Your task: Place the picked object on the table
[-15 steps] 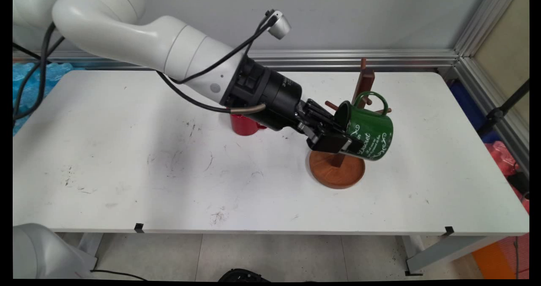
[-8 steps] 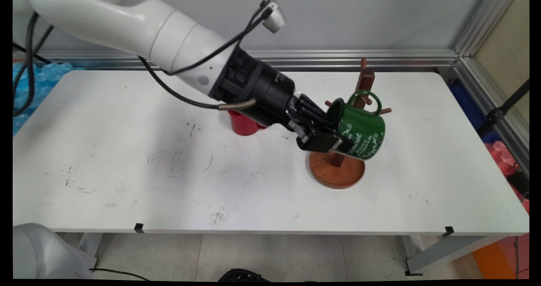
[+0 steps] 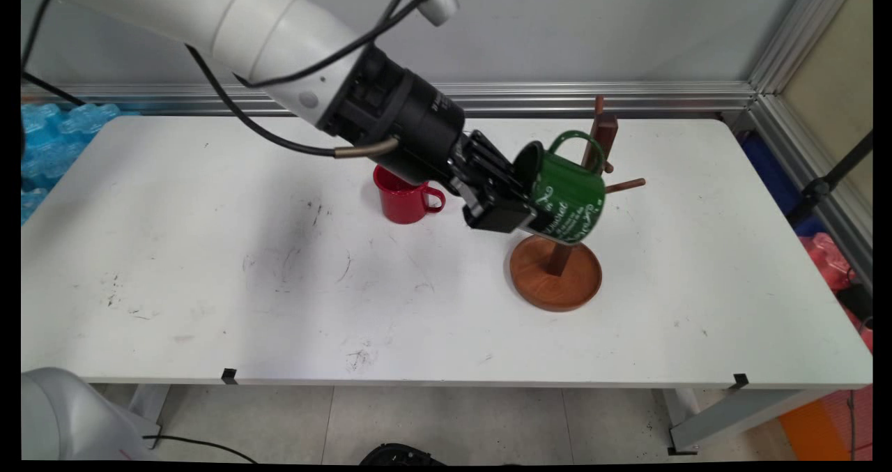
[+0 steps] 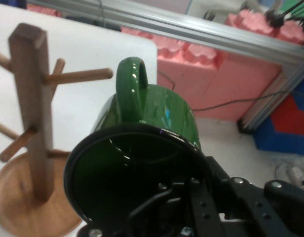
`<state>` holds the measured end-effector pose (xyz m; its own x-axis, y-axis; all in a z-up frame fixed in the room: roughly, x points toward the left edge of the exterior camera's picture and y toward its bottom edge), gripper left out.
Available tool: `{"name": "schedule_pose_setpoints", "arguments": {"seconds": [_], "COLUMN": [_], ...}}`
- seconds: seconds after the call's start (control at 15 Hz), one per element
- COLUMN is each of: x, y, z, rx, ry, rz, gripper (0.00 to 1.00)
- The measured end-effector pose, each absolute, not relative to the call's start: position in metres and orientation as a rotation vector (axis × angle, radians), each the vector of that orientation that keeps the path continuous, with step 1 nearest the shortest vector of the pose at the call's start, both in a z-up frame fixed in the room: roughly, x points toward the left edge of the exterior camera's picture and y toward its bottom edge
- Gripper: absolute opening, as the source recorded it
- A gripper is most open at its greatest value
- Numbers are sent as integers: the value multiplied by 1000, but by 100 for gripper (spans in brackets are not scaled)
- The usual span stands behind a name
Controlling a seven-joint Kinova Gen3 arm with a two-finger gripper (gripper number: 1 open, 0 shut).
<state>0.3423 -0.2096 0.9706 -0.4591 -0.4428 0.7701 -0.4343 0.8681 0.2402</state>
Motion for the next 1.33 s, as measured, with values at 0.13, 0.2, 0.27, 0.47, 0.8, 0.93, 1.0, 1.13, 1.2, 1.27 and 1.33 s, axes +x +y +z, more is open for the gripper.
{"name": "schedule_pose_setpoints", "arguments": {"seconds": [0.13, 0.2, 0.27, 0.47, 0.8, 0.93, 1.0, 1.13, 1.2, 1.27, 1.33], "x": [346, 348, 350, 355, 364, 367, 369, 371, 372, 372, 373], "y": [-208, -207, -207, -206, -208, -210, -211, -212, -213, -214, -215], "z": [979, 983, 987, 995, 1003, 1006, 1007, 1007, 1006, 1005, 1003], "rx": [642, 648, 655, 674, 712, 725, 732, 751, 764, 778, 788], "ry": [-2141, -2159, -2177, -2228, -2309, -2354, -2376, -2413, -2433, -2452, -2474], "rz": [14, 28, 43, 83, 161, 197, 213, 240, 253, 264, 273], "gripper": [0, 0, 0, 0, 0, 0, 0, 0, 0, 0, 0]}}
